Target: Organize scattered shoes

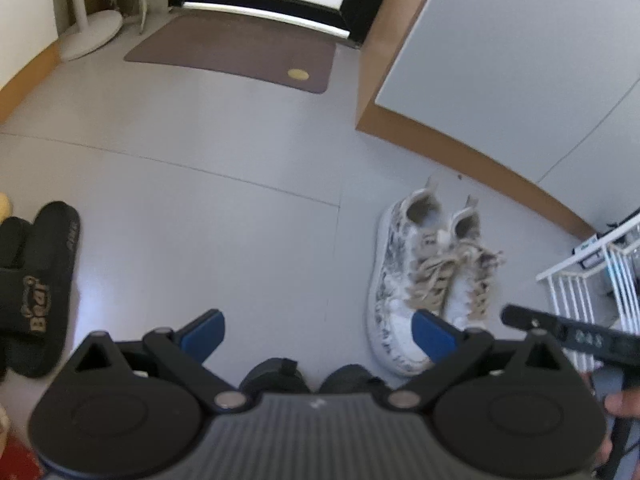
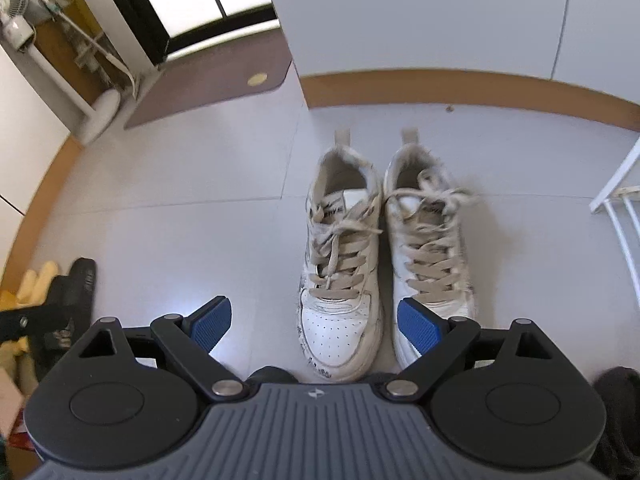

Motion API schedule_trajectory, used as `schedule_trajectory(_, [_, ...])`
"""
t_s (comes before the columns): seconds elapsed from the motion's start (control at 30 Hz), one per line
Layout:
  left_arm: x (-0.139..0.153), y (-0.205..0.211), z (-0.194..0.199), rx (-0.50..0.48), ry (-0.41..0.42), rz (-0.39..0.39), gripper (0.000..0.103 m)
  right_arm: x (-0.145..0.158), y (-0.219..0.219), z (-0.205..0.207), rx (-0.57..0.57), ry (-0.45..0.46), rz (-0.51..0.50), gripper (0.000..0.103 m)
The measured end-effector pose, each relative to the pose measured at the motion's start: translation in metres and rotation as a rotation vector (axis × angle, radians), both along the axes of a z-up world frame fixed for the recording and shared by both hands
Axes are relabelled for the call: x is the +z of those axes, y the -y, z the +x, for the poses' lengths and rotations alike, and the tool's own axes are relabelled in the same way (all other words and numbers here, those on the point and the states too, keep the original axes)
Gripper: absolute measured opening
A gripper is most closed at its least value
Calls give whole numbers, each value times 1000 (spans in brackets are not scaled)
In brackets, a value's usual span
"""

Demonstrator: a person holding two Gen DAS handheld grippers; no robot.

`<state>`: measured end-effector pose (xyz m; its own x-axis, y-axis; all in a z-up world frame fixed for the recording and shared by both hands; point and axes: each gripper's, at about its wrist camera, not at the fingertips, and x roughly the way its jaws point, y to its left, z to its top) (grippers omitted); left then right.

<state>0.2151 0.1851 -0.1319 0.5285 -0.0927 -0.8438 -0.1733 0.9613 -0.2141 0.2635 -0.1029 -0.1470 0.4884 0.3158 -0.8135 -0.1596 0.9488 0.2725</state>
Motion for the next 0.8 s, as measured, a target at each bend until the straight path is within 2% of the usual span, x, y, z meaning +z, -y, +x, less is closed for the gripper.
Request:
schedule_trajectory(0.1, [33, 10, -8, -19, 16, -26, 101, 37, 18, -11, -34, 28, -1, 94])
schedule_trajectory(0.3, [78, 40, -30, -37, 38, -11, 102, 103, 29, -38, -85, 71, -31, 94])
schedule_trajectory(0.43, [103, 69, -46, -59, 40, -18, 103, 132, 38, -59, -159, 79, 8, 94])
schedule_trajectory(0.53, [114, 86, -56, -85, 35, -60, 103, 152, 54, -78, -212, 102, 19, 94])
schedule_trajectory(0.6, [126, 99, -65, -87, 52, -44, 103, 162, 71, -96, -250, 116, 14, 94])
schedule_trajectory(0.8, [140, 124, -94, -68, 59, -25, 103, 162, 104, -142, -277, 134, -21, 94])
